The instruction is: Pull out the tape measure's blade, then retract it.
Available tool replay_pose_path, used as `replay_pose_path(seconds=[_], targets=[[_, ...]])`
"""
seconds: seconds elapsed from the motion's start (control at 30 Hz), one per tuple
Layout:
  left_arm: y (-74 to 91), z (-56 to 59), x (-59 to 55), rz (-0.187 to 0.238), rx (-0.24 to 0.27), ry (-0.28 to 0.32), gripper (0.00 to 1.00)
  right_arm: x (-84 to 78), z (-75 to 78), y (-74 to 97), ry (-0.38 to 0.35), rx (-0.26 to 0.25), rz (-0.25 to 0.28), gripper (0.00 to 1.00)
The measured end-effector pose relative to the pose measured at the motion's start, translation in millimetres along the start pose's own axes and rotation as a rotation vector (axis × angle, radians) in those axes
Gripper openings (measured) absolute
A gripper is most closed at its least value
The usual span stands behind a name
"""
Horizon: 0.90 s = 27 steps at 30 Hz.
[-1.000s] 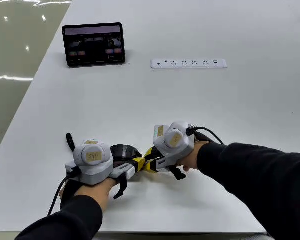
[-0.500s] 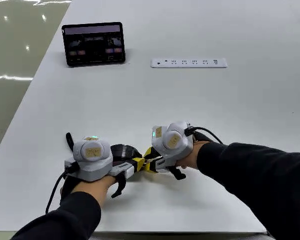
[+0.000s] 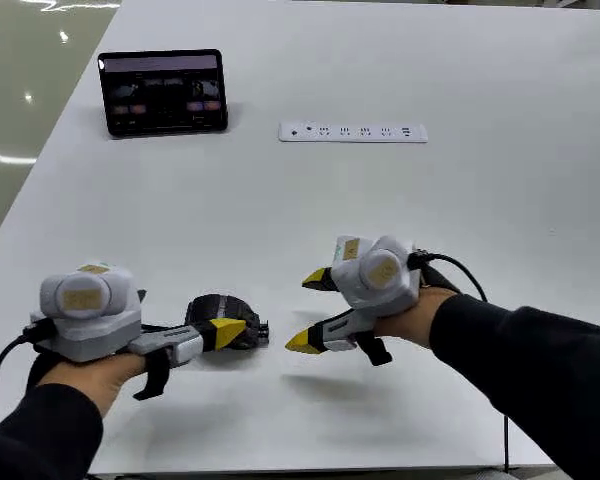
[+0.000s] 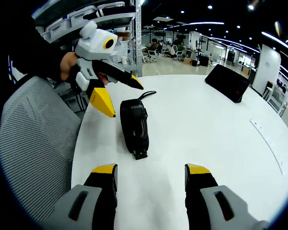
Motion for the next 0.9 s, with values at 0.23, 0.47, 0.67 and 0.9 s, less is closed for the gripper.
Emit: replay_pose_path(seconds=[0.23,0.47,0.67,0.9], targets=[[20.3,-12.3,9.1,0.044,-0.055,-0.038,1.00,-18.6,-4.8,44.0,-0.039,-0.070,0.001,0.58],[45.8,-30.5,8.0,0.027,-0.074,-0.009,1.00,-38.0,-12.0,94.6,-0.116,-0.166,0.009,0.69],[64.5,-38.3,4.1,0.019,-0.055,-0.078,1.00,-67.7,-24.7,134.8,-0.169,-0.219,-0.016,0.85],[75.8,-43.1,-10.0,-0.012,-0.019,-0.183,1.00,-111.0,-38.0,173.2,-0.194,-0.362,-0.072,1.00]])
Point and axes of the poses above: the centre of the closed fingertips' face, and the gripper's own axes: y roughly backward along the fingers, z roughly to its right, x roughly out of its top, the point moved 9 cm from there along y, roughly backward along the fingers, and after that the axes turned 11 degrees about y, right-handed, at the moved point
